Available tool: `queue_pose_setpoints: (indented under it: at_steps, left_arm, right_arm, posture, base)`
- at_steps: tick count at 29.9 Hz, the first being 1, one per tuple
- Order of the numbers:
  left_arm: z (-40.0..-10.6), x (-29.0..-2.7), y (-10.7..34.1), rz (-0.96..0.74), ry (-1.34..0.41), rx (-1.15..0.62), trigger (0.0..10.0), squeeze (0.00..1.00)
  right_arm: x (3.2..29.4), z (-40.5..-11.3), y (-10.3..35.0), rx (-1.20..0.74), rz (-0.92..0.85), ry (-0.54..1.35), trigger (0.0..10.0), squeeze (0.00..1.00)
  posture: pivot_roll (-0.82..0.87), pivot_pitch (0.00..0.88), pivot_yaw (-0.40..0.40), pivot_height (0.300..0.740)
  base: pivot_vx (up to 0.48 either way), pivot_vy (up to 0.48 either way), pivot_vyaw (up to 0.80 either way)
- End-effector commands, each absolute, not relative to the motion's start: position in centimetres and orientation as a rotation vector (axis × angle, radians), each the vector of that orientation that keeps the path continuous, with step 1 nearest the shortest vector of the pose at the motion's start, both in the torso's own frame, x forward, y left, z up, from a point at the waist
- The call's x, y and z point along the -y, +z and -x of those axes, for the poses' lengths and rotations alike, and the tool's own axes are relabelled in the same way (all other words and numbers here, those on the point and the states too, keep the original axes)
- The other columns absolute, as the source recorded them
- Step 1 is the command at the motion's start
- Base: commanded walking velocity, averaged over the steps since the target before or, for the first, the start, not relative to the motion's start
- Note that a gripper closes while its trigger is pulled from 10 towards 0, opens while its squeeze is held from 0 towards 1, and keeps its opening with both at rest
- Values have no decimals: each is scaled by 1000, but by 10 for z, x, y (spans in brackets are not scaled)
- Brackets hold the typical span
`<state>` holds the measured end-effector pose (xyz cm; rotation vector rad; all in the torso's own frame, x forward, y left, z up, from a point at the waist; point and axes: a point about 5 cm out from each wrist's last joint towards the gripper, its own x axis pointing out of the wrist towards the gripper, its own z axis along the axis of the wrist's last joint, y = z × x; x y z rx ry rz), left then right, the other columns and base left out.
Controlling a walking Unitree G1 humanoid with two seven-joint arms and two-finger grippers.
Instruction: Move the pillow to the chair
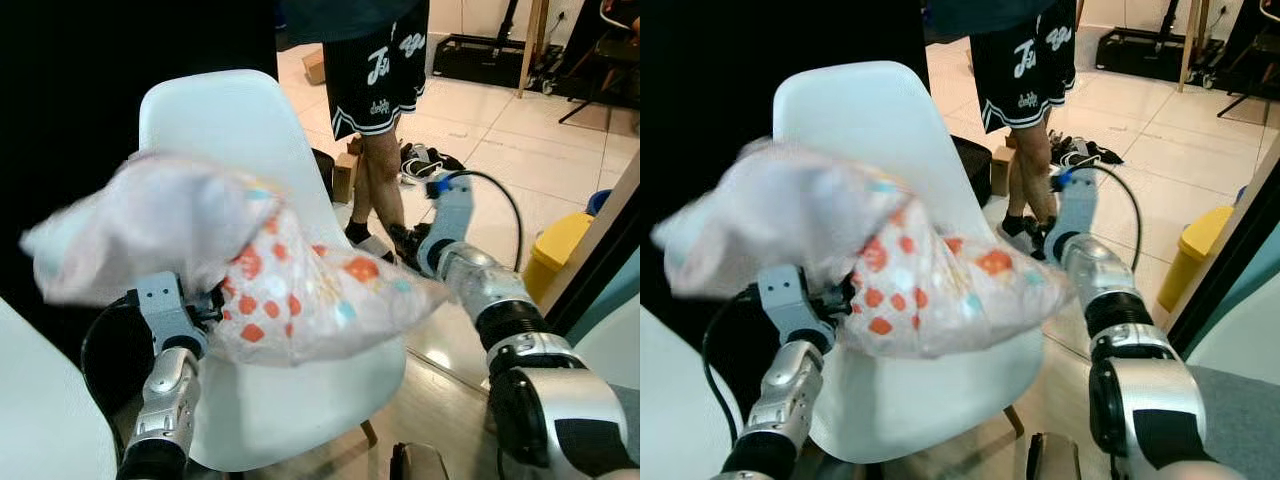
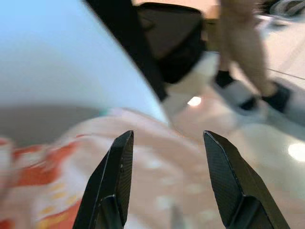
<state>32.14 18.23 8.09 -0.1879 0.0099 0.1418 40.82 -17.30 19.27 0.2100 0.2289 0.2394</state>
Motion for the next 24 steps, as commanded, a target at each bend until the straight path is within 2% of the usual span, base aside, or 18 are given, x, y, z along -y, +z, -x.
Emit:
queue_pose_setpoints:
  at_steps: [1, 7, 10, 16, 24]
  left_arm:
    - [-318, -177, 71, 186, 126, -62, 10000, 0]
    - [-321, -180, 87, 139, 129, -2, 10000, 0]
    - [-322, -170, 88, 106, 60, -27, 10000, 0]
    - [-304, -136, 50, 81, -186, -358, 10000, 0]
    - [-288, -129, 67, 35, -284, -443, 10000, 0]
  right_arm:
    - [170, -408, 194, -237, -213, 286, 10000, 0]
    - [164, -403, 177, -313, -56, 336, 10000, 0]
    - [149, -398, 160, -371, 38, 386, 10000, 0]
    - [137, -395, 147, -407, 101, 409, 10000, 0]
    - [141, -396, 149, -401, 88, 383, 10000, 0]
  posture:
    - [-28, 99, 6, 538]
    - [-23, 96, 3, 538]
    - [-14, 94, 5, 538]
    - [-6, 91, 11, 538]
    - [0, 98, 15, 538]
  base:
    - [0, 0, 0]
    - [0, 0, 0]
    - [0, 0, 0]
    - [0, 0, 0]
    - [0, 0, 0]
